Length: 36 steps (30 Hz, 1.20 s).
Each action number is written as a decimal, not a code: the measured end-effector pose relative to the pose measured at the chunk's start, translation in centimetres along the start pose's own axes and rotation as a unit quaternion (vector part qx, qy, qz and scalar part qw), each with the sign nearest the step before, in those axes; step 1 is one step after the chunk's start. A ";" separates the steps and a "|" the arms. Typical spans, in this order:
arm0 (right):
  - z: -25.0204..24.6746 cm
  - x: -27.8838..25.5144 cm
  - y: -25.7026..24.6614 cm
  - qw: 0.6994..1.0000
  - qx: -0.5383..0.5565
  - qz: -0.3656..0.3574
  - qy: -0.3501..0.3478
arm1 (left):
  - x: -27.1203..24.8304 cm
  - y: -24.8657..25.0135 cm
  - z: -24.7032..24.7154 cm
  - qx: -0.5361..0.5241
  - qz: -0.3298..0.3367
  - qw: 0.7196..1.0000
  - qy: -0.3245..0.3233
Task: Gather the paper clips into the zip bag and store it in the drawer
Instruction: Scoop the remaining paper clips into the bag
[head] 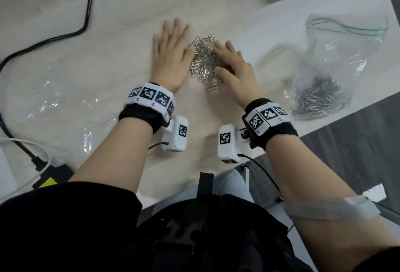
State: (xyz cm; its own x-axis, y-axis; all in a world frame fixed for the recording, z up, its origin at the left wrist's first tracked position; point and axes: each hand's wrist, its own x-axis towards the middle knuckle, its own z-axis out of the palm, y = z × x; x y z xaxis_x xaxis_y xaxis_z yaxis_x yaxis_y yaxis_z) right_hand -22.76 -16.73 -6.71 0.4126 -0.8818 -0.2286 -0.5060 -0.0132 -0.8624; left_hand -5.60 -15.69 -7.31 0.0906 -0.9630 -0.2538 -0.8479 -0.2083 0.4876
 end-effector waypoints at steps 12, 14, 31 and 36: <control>-2.3 -5.9 0.5 0.995 0.070 0.046 0.046 | -5.9 5.5 5.0 -0.077 0.106 0.991 -0.028; -3.0 -7.0 0.5 0.996 0.059 0.044 0.057 | -6.9 6.3 5.7 -0.090 0.101 0.990 -0.034; -13.7 -6.9 -4.8 0.916 -0.265 0.038 0.298 | -5.4 11.7 0.8 -0.129 0.125 0.983 -0.036; -14.0 -7.6 -5.3 0.912 -0.266 0.103 0.294 | -4.5 14.2 -1.0 -0.148 0.167 0.974 -0.033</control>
State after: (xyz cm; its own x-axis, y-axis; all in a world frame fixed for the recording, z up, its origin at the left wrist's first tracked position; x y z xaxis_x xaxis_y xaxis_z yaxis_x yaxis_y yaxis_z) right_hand -33.86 -16.53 5.92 -0.1313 -0.9898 0.0545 -0.8877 0.0929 -0.4509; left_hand -17.52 -14.47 1.57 -0.2070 -0.9743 -0.0884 -0.6348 0.0650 0.7699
